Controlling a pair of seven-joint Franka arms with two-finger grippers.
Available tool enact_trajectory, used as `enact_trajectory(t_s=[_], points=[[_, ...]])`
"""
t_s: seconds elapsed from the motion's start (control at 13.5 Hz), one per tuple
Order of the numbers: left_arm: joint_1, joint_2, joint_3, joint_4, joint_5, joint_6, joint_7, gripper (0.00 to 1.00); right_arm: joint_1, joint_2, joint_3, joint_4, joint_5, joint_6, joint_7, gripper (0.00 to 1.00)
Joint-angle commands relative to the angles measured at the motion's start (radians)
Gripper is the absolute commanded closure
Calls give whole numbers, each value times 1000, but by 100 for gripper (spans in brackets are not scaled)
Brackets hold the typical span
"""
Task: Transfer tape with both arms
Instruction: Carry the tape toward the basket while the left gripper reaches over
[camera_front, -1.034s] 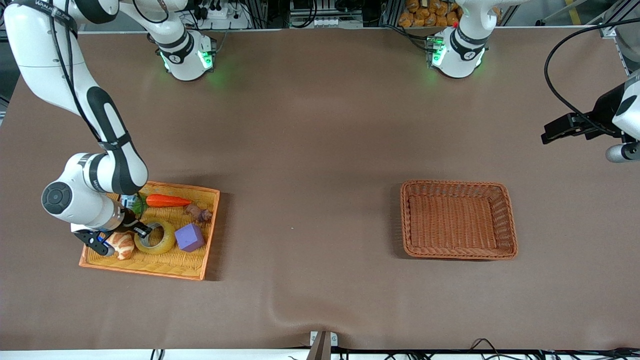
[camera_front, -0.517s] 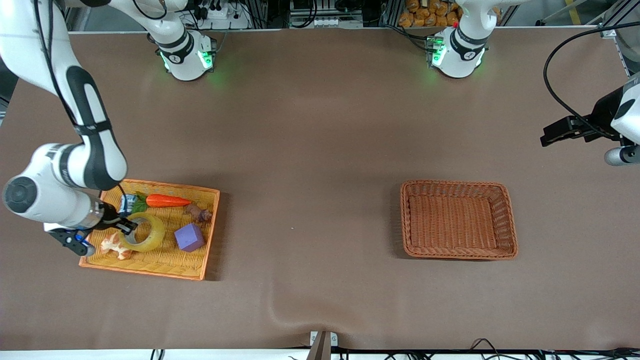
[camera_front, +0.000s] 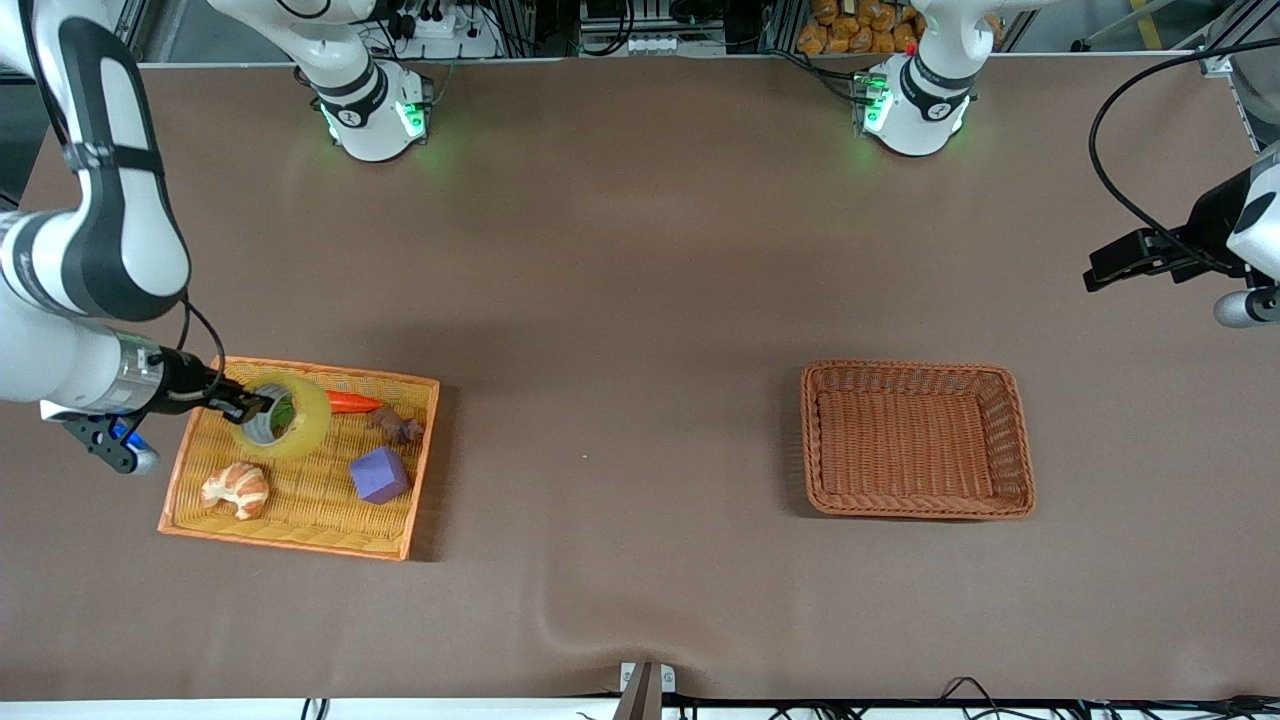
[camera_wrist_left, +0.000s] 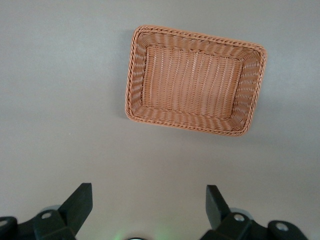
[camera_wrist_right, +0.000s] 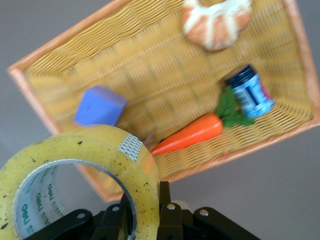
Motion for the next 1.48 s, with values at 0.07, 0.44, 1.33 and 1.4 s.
enact_trajectory(t_s=[0.07,0.44,1.33,1.4], points=[[6,-48,-5,-7,-18,-27,25,0,148,2,2,13,16,46,101,100],[7,-73,-4,-7,-20,-27,22,0,416,123,1,23,-43,256,447,100],[-6,42,-187,-108,-21,136,-322,0,687,462,-4,246,-216,448,947,75],[-6,65,-201,-108,-21,152,-331,0,689,466,-4,246,-222,454,972,51]])
